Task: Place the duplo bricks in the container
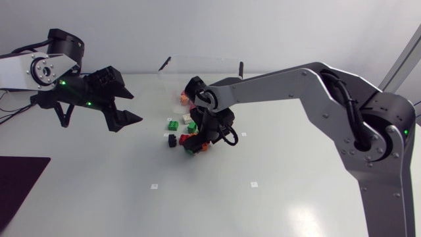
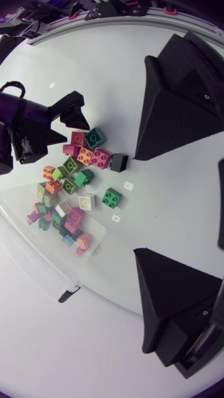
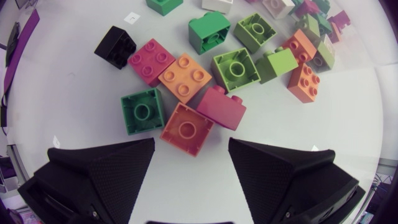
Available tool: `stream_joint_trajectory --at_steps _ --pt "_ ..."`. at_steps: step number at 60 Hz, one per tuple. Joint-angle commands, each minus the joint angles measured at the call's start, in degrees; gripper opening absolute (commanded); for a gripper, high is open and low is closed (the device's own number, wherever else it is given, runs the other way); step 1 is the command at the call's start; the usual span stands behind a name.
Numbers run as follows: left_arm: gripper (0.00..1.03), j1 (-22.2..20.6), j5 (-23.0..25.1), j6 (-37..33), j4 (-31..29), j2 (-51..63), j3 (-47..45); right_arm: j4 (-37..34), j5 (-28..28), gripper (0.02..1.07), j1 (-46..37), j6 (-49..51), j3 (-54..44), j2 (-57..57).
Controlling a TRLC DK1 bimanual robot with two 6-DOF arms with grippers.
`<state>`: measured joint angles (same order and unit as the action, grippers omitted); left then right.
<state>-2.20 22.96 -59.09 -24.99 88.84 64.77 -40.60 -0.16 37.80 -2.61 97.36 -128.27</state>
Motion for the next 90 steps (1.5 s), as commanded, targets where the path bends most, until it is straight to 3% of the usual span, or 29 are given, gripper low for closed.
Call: stream_joint_trajectory --at_steps 1,17,34,38,48,73,90 --pt "0.98 1.1 1.0 -2.6 -0.4 -1.7 -1.8 -1.7 -0.1 0.88 0.5 -1.6 3.2 -2.4" --pt "0.98 3.4 2.3 -5.5 -0.4 -2.7 -3.8 -7.1 -0.7 0.85 0.8 -3.5 11.6 -7.6" --pt "0.98 4.1 2.8 -7.6 -0.4 -2.4 -4.5 -7.2 -0.7 0.57 0.5 -5.0 9.2 -7.3" --pt "0.98 3.9 3.0 -8.5 -0.3 -1.6 -4.6 -6.4 -0.6 0.44 0.0 -5.1 7.4 -6.0" --pt "0.98 2.2 3.0 -8.9 -0.1 1.3 -4.6 -5.4 -0.5 0.30 -1.6 -4.9 3.7 -3.5" --pt "0.98 -4.8 3.0 -10.6 2.6 14.6 -3.3 0.5 -0.8 0.30 -5.6 -2.0 -11.4 10.2" --pt "0.98 -8.1 3.1 -10.1 3.2 24.5 4.8 4.1 -4.0 0.30 -8.1 0.2 -18.1 19.4"
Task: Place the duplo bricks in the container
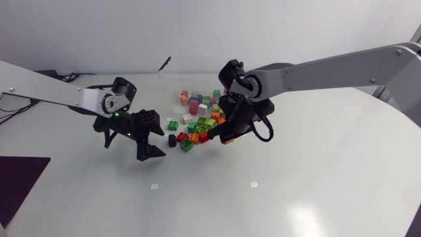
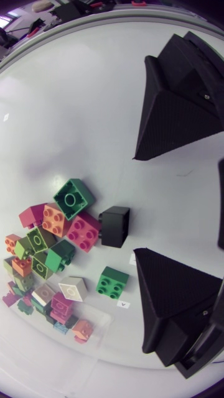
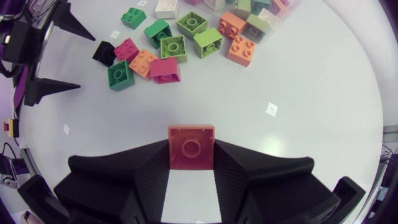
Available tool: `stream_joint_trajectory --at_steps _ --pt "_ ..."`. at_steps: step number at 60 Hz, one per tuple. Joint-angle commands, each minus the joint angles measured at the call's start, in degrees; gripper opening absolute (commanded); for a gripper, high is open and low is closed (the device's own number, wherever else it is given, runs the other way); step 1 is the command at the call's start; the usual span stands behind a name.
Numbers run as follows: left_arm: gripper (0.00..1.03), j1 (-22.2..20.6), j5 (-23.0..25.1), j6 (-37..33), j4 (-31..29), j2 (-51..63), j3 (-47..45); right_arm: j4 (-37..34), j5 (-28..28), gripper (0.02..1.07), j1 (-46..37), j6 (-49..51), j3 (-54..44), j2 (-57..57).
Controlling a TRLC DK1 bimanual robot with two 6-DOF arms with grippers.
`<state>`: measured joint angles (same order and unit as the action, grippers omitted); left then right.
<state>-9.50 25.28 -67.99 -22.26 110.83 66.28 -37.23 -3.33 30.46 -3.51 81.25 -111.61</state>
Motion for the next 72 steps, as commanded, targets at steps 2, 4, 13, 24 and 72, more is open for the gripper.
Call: stream_joint_trajectory --at_steps 2,4,13,24,72 --pt "0.98 -1.1 0.7 -1.2 0.5 3.9 5.0 0.9 -1.1 0.30 -1.1 1.1 -2.2 3.5" --pt "0.98 -1.4 0.7 -1.1 0.5 5.0 6.4 0.9 -1.5 0.30 -1.5 1.6 -2.2 4.5" --pt "0.97 -2.5 0.7 -1.1 0.2 8.0 9.5 0.9 -3.9 0.30 -3.0 2.5 -1.3 8.3" --pt "0.84 -3.5 0.7 -1.4 -1.9 8.9 10.2 0.9 -6.0 0.30 -5.0 2.6 1.4 10.7" --pt "0.28 -3.8 0.7 -3.3 -13.2 -3.2 5.9 14.7 -6.2 0.30 -6.2 -1.0 12.1 4.2"
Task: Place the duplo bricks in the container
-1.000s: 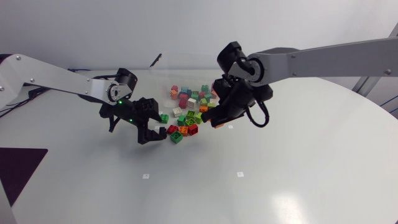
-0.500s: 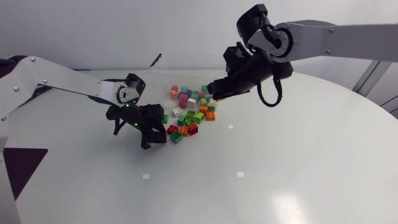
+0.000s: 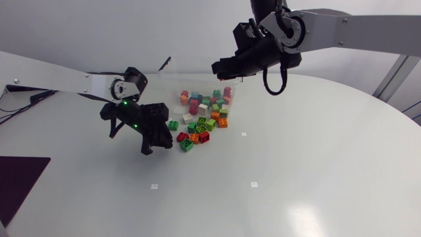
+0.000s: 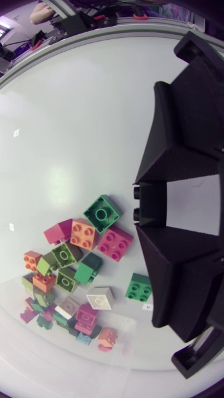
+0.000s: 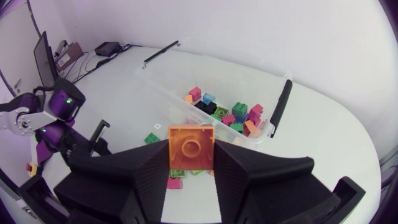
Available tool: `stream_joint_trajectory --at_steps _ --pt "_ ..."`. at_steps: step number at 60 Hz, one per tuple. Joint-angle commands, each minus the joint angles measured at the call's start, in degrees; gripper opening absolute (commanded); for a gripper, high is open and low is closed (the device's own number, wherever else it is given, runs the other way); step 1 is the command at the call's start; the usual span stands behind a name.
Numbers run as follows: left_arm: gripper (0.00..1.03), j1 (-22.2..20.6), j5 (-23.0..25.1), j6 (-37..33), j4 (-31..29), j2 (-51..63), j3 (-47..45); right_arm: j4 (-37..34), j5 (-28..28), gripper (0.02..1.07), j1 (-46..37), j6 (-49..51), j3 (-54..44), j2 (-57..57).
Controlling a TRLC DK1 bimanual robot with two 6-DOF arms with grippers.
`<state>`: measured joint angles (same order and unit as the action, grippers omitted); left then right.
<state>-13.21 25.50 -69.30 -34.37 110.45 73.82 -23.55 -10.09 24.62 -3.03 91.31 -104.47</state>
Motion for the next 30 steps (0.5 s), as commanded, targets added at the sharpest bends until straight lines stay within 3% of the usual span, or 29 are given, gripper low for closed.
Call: stream_joint_trajectory --at_steps 1,30 --pt "0.28 -0.1 0.4 -2.0 -1.3 -3.2 -1.7 1.6 0.9 0.30 -0.5 -1.5 2.6 -3.6" --pt "0.28 0.0 1.7 1.6 -4.0 -13.5 0.4 1.5 5.5 0.30 -0.5 -1.6 21.7 -20.1"
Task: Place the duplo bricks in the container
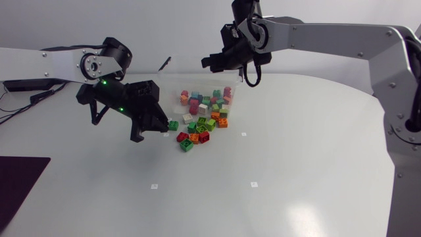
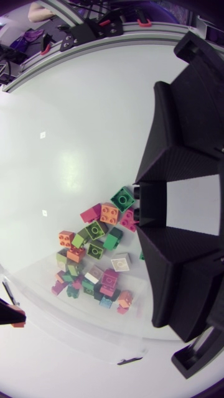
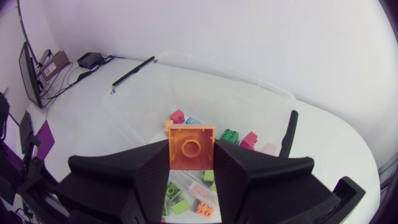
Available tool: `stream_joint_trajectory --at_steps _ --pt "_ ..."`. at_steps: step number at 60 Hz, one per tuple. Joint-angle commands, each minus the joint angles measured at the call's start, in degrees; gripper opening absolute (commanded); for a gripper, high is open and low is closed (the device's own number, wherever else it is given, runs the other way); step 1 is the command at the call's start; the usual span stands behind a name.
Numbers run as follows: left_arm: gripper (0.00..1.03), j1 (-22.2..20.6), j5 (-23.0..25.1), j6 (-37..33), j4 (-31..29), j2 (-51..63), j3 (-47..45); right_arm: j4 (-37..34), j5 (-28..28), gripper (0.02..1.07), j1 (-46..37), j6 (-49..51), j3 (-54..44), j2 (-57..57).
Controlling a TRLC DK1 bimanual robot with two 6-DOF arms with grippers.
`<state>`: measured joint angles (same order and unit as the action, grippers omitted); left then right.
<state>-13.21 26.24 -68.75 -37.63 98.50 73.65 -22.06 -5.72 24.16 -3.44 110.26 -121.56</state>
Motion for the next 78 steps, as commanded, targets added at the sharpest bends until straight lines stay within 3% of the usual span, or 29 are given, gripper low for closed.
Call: stream_joint_trajectory --at_steps 1,4,11,21,30,43,58,62,78 --pt "0.28 0.0 0.9 1.4 -0.6 -1.6 1.1 0.1 1.5 0.30 0.1 -1.2 3.5 -3.5" --pt "0.28 0.0 1.0 2.9 -0.6 -1.6 2.1 0.1 2.3 0.31 0.3 -1.2 5.1 -5.3" --pt "0.28 0.3 2.9 6.2 -0.1 -1.6 4.5 0.0 4.2 0.51 0.9 -0.7 7.8 -7.3" --pt "0.28 0.2 3.0 14.0 5.5 -1.2 7.6 0.0 5.7 0.71 1.0 -0.3 9.0 -7.2" --pt "0.28 -0.1 3.0 21.4 10.9 0.7 11.3 0.3 6.5 0.82 0.7 -0.2 6.9 -4.6" --pt "0.28 -0.8 2.8 30.3 15.9 5.6 16.9 6.3 7.6 0.86 -0.2 -0.2 -5.3 4.3" --pt "0.30 -1.0 -3.5 42.6 24.6 13.1 23.7 12.3 8.8 0.89 -0.4 -0.6 -21.8 15.6" --pt "0.30 -1.1 -4.5 45.5 26.3 15.5 25.8 12.5 8.9 0.94 -0.4 -0.4 -26.0 17.8" --pt "0.33 -3.0 -9.7 49.9 29.4 20.6 29.8 16.8 9.1 0.98 0.1 -1.0 -40.3 24.7"
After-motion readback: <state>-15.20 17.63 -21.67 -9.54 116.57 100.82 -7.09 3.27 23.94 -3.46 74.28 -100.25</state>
